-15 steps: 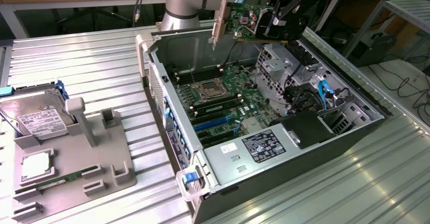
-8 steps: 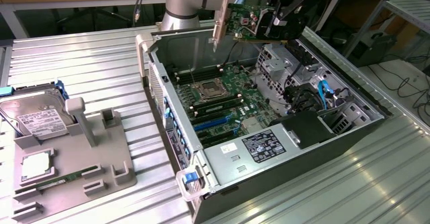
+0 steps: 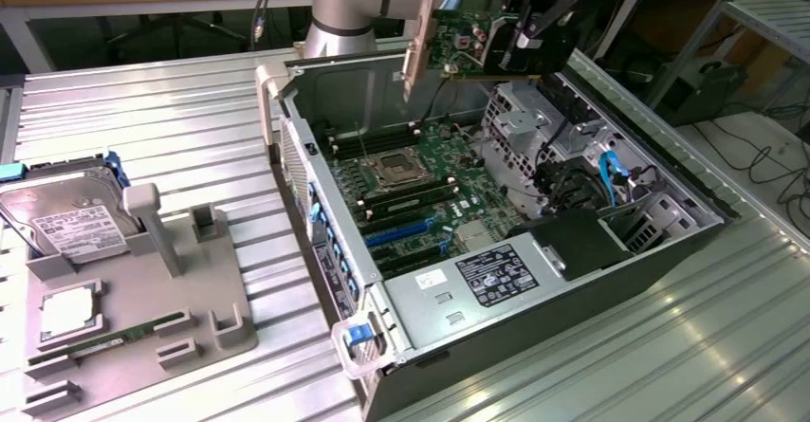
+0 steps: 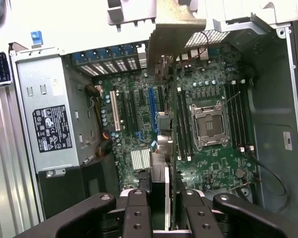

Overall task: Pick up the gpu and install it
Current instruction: 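Insert the gpu into the slot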

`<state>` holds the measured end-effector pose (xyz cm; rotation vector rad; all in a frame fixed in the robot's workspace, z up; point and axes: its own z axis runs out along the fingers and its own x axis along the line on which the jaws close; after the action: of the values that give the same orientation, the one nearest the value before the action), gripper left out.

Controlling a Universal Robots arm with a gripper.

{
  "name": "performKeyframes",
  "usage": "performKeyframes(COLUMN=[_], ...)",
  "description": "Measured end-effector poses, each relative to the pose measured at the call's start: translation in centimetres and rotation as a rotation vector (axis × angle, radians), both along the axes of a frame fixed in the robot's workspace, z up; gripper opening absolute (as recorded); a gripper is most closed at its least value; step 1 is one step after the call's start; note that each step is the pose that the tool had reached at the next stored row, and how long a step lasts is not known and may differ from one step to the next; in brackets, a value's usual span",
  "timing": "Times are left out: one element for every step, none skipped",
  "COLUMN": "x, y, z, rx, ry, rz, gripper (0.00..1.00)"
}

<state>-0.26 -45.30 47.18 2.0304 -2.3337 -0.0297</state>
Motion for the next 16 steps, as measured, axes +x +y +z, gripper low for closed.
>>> performKeyframes(x=[0.00, 0.00, 0.00, 0.00, 0.00, 0.00, 0.00, 0.00, 0.00, 0.00, -0.01, -0.01, -0.02, -0.03, -0.04, -0.04], y=[0.00, 0.00, 0.00, 0.00, 0.00, 0.00, 0.00, 0.00, 0.00, 0.00, 0.00, -0.02, -0.02, -0.02, -0.03, -0.03], z=[0.00, 0.00, 0.00, 0.00, 0.00, 0.00, 0.00, 0.00, 0.00, 0.00, -0.01, -0.03, -0.06, -0.14, -0.25, -0.31], rx=[0.0000, 0.0000, 0.0001, 0.0000, 0.0000, 0.0001, 0.0001, 0.0000, 0.0000, 0.0000, 0.0000, 0.0003, 0.0004, 0.0004, 0.0004, 0.0001], ry=[0.0000, 0.0000, 0.0000, 0.0000, 0.0000, 0.0000, 0.0000, 0.0000, 0.0000, 0.0000, 0.0000, -0.0001, -0.0003, -0.0018, -0.0065, -0.0117], rz=[0.005, 0.012, 0.018, 0.025, 0.031, 0.037, 0.042, 0.048, 0.052, 0.055, 0.058, 0.059, 0.059, 0.059, 0.059, 0.059], gripper=[0.27, 0.27, 0.27, 0.27, 0.27, 0.27, 0.27, 0.27, 0.27, 0.27, 0.27, 0.27, 0.27, 0.27, 0.27, 0.27])
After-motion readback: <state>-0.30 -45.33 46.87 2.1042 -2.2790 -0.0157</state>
